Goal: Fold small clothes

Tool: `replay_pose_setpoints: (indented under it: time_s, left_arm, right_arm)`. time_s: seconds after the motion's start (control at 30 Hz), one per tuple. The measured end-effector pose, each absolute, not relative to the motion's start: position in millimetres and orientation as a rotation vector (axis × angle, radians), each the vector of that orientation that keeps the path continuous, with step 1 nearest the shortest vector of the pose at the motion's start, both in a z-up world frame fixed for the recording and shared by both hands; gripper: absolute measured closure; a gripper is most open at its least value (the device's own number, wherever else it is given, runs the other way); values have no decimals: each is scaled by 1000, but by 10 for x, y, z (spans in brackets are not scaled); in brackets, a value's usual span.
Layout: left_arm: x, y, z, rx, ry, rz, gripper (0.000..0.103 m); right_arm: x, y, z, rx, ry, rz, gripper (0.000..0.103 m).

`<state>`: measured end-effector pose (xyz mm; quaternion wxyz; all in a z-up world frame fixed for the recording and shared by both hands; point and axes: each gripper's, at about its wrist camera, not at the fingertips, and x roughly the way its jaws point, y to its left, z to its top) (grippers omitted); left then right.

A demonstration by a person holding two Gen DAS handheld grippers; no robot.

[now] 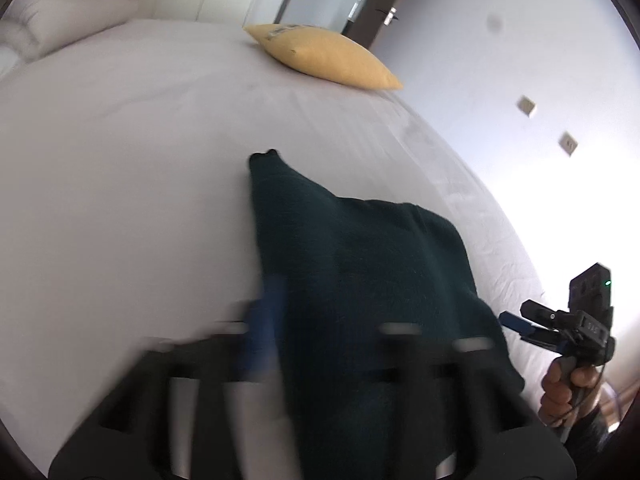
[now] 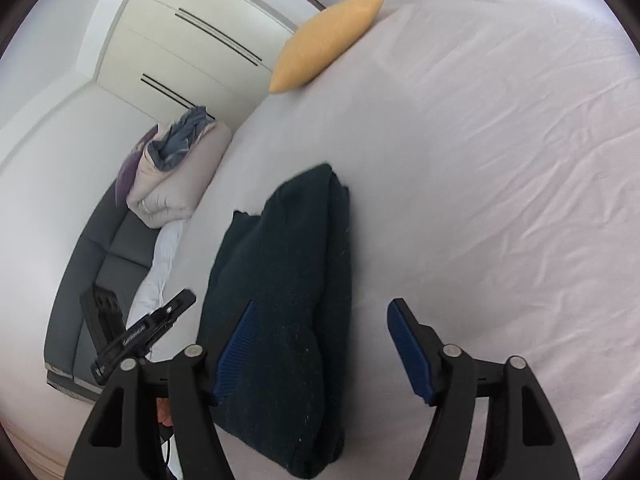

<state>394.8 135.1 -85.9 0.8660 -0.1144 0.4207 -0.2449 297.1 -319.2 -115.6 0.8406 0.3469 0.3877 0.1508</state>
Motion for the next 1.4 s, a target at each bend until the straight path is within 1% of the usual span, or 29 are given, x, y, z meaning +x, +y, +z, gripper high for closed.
replay_pose_setpoints:
  time_s: [0.03,0.1,0.27,0.33,0.37,0.4,0.43,0.47,0.5,0.63,0.7,0.8,0.93,1.1,1.23,1.4]
  left_arm:
    - [3940,1413,-867,-264,877,-495,10]
    - [3961,1459,-911,-303,902,-494,10]
    - [4137,1239,-1340,-382,1160,-581,11]
    - [4161,1156,-1499,-413,1227,-610,17]
    - [4163,1140,-1504,-411,1220,-605,19]
    - [4171,1108,-1505,-404,1218,-607,29]
    - [4189,1063,-1508,-413,1232,-626,45]
    - [4197,1048,-1509,-419,1245,-617,45]
    - [4196,1027,-1493,-409,1248,-606,49]
    - [4088,967,-1376,-335,1233,-598,63]
    - [4040,1010,-1310,-354,1226,-600,66]
    - [3973,1009,-1199,-351,1205,-599,68]
    - [3700,1123,-940,-300,1159,-585,68]
    - [3344,1419,-734,-280,1126,-566,68]
    - [3071,1694,-759,-288,1127,-544,68]
    - [2828,1924,-967,-323,1140,-526,68]
  right_arm:
    - [2999,-3207,-1158,741,830,317,30]
    - [3081,-3186,-1174,755,858,333,30]
    - [3360,-3054,-1431,791,998,333,30]
    - [3411,-3037,-1457,813,996,346,30]
    - [3441,-3024,-1466,820,1001,351,30]
    - [3453,-3017,-1481,820,1005,350,33]
    - [3476,-2995,-1483,810,1013,351,37]
    - [3517,-2939,-1486,778,1040,360,56]
    - [3526,-2934,-1510,761,1063,364,69]
    - [3490,-2829,-1447,686,1062,322,74]
    - [3445,-2782,-1356,642,1044,303,77]
    - [3334,-2689,-1139,578,1009,298,80]
    - [3129,-2453,-876,523,982,332,80]
    - [2755,-2183,-788,504,972,385,81]
    - [2525,-1964,-843,507,987,416,81]
    - [2309,-1732,-960,518,1012,427,81]
